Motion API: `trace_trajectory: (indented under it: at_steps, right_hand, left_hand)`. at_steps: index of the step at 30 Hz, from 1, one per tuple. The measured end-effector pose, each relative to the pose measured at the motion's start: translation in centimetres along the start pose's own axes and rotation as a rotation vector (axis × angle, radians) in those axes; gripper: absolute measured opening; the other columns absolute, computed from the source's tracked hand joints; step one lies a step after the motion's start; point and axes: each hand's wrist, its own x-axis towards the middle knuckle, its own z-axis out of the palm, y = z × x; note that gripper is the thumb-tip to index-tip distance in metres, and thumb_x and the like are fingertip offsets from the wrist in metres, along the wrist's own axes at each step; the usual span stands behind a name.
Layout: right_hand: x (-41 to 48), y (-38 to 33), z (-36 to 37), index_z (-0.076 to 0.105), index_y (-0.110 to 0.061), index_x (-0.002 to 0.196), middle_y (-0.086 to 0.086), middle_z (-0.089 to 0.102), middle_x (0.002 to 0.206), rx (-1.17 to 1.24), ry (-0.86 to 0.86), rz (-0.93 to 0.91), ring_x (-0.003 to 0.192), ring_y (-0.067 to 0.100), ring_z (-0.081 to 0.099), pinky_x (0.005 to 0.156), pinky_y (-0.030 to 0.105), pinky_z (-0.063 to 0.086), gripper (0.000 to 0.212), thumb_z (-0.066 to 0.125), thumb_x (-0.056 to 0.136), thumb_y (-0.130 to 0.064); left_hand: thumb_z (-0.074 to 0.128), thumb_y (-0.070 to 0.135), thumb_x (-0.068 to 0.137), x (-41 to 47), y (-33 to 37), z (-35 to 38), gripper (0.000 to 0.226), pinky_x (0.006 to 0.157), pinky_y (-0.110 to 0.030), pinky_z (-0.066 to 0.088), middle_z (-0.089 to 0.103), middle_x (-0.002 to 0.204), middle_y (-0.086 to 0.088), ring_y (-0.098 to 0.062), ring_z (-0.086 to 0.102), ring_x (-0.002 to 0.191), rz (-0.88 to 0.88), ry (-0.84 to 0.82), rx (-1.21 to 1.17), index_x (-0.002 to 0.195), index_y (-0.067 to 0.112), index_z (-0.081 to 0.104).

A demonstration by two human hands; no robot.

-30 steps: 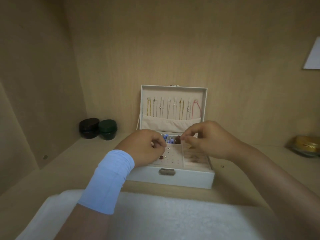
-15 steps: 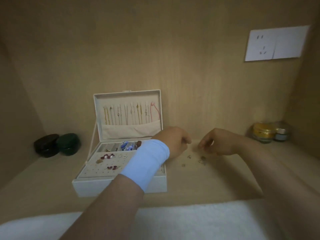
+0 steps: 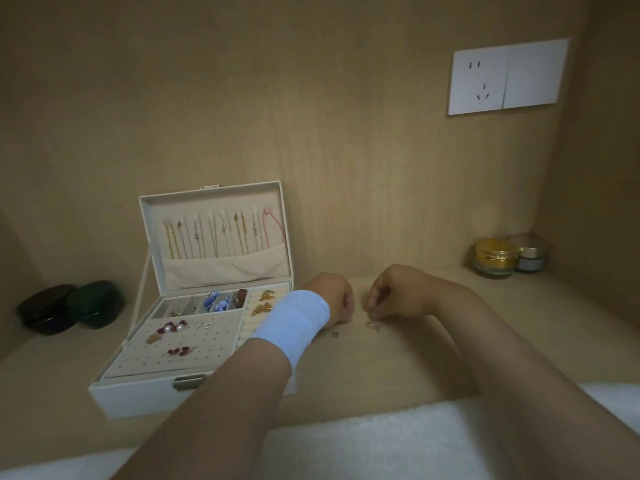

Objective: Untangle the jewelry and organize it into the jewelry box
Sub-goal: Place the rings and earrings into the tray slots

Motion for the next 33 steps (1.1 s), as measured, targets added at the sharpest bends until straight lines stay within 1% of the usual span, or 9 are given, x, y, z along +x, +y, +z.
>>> trace_trajectory:
  at_steps: [3,6,14,18,20,23,27,30,33]
  right_hand:
    - [-0.2,-0.4,-0.2,0.071,-0.023,0.075,-0.006,0.068,0.061,0.059,0.066,0.023,0.046,0.007,0.060,0.053,0.020,0.053,0.018,0.074,0.078,-0.006]
    - [-0.2,-1.1,-0.3,0.071,-0.022,0.078,-0.003,0.069,0.069,0.099,0.109,0.001,0.045,0.009,0.059,0.049,0.021,0.050,0.021,0.067,0.080,-0.002]
    - [-0.4,-3.0,-0.7,0.077,-0.011,0.097,-0.008,0.063,0.068,0.271,0.191,-0.103,0.040,-0.007,0.052,0.046,0.008,0.039,0.014,0.069,0.089,-0.003]
    - [-0.6,-5.5,-0.2,0.075,-0.017,0.090,-0.006,0.068,0.067,0.366,0.196,-0.107,0.049,0.014,0.062,0.037,0.016,0.038,0.013,0.073,0.086,-0.004]
    - [-0.8,-7.3,0.6,0.077,-0.014,0.093,-0.007,0.068,0.066,0.401,0.202,-0.149,0.045,0.014,0.059,0.040,0.018,0.040,0.015,0.072,0.086,-0.002]
    - [-1.3,-10.1,2.1,0.078,-0.019,0.101,-0.004,0.072,0.081,0.404,0.175,-0.241,0.041,0.006,0.052,0.050,0.022,0.045,0.020,0.066,0.092,-0.005]
    - [-2.1,-12.9,4.2,0.078,-0.020,0.106,-0.016,0.067,0.066,0.346,0.106,-0.297,0.040,0.001,0.054,0.047,0.013,0.041,0.021,0.065,0.094,-0.008]
    - [-2.3,-15.1,5.3,0.079,-0.019,0.104,-0.009,0.073,0.081,0.261,0.119,-0.325,0.054,-0.004,0.062,0.058,0.013,0.049,0.018,0.073,0.088,-0.011]
    - [-1.8,-16.8,5.8,0.081,-0.025,0.092,-0.012,0.075,0.084,0.193,0.142,-0.327,0.067,-0.005,0.066,0.069,0.017,0.055,0.012,0.077,0.085,-0.016]
  left_hand:
    - [0.069,0.017,0.084,0.0,-0.1,-0.1,0.013,0.074,-0.023,0.047,0.072,0.103,0.000,-0.020,0.066,0.096,0.000,0.016,-0.004,0.096,0.016,0.076]
    - [0.070,0.019,0.083,-0.3,-0.2,-0.4,0.011,0.075,-0.024,0.050,0.073,0.098,-0.001,-0.020,0.067,0.093,0.012,0.019,0.010,0.091,0.015,0.076]
    - [0.071,0.020,0.084,-1.8,-1.7,-2.9,0.011,0.083,-0.032,0.054,0.070,0.089,-0.003,-0.022,0.066,0.085,0.054,0.224,-0.108,0.087,0.010,0.073]
    - [0.075,0.022,0.084,-4.5,-4.0,-5.4,0.009,0.067,-0.027,0.051,0.068,0.073,0.003,-0.014,0.067,0.068,-0.007,0.387,-0.275,0.079,0.015,0.072]
    - [0.075,0.023,0.085,-6.3,-5.2,-6.3,0.011,0.058,-0.027,0.055,0.069,0.075,0.001,-0.011,0.068,0.058,-0.034,0.426,-0.402,0.077,0.016,0.071]
    - [0.073,0.024,0.086,-9.4,-7.2,-7.1,0.012,0.046,-0.015,0.042,0.065,0.068,0.005,-0.004,0.060,0.047,-0.054,0.536,-0.483,0.077,0.016,0.069]
    - [0.071,0.026,0.088,-12.9,-10.2,-7.4,0.014,0.052,-0.018,0.040,0.067,0.072,0.002,-0.003,0.056,0.048,-0.103,0.565,-0.486,0.077,0.019,0.066]
    - [0.064,0.022,0.093,-14.8,-12.6,-7.6,0.010,0.047,-0.018,0.042,0.070,0.072,-0.002,-0.003,0.055,0.043,-0.129,0.566,-0.608,0.085,0.015,0.065]
    - [0.065,0.021,0.092,-16.0,-14.7,-7.5,0.008,0.055,-0.022,0.047,0.073,0.084,0.003,-0.016,0.066,0.057,-0.109,0.570,-0.634,0.084,0.020,0.067]
